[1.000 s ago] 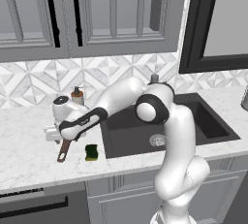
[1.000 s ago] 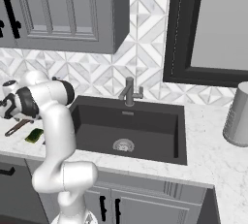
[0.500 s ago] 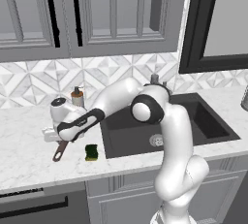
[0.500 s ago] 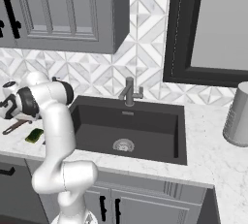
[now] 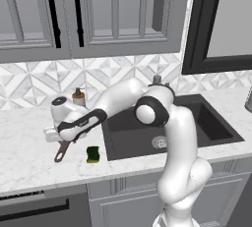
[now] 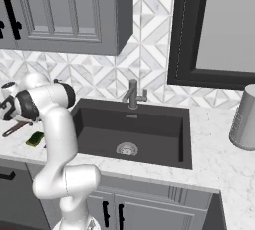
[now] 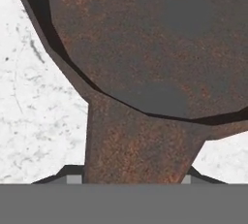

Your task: Pick the pan and sponge and place them into the sink. Then turn on the water.

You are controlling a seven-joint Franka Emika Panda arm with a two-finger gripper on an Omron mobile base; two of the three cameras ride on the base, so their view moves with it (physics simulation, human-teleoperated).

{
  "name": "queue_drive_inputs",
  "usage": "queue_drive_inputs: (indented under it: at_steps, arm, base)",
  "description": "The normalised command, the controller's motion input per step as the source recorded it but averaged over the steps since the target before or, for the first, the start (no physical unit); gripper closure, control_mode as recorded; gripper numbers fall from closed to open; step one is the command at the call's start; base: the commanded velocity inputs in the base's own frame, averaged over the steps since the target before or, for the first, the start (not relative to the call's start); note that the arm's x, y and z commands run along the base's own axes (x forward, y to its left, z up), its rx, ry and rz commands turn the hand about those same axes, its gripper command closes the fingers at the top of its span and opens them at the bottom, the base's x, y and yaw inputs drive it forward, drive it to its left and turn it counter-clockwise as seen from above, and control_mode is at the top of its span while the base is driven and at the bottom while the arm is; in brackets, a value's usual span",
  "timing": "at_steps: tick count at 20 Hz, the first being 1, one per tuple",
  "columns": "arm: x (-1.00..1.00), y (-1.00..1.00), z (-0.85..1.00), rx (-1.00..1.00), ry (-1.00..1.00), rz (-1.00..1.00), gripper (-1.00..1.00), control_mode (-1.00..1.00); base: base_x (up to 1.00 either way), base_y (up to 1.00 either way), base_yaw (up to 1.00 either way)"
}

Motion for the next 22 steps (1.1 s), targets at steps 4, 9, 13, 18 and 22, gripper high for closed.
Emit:
queue_drive_inputs:
  at_steps: [4, 9, 13, 18, 22]
  arm:
    - [0.0, -0.41, 0.45, 0.0, 0.0, -0.23, 1.0, -1.0]
    - [0.0, -0.66, 0.12, 0.0, 0.0, -0.32, 1.0, -1.0]
    - [0.29, -0.97, 0.0, 0.0, 0.07, -0.38, 1.0, -1.0]
    - [0.38, -1.0, 0.0, 0.0, 0.16, -0.4, 1.0, -1.0]
    - [0.3, -1.0, -0.01, 0.0, 0.12, -0.38, 1.0, -1.0]
  base:
    - [0.0, 0.0, 0.0]
    - [0.0, 0.0, 0.0]
    - [0.0, 0.0, 0.0]
    - [0.0, 0.0, 0.0]
    - [0.0, 0.0, 0.0]
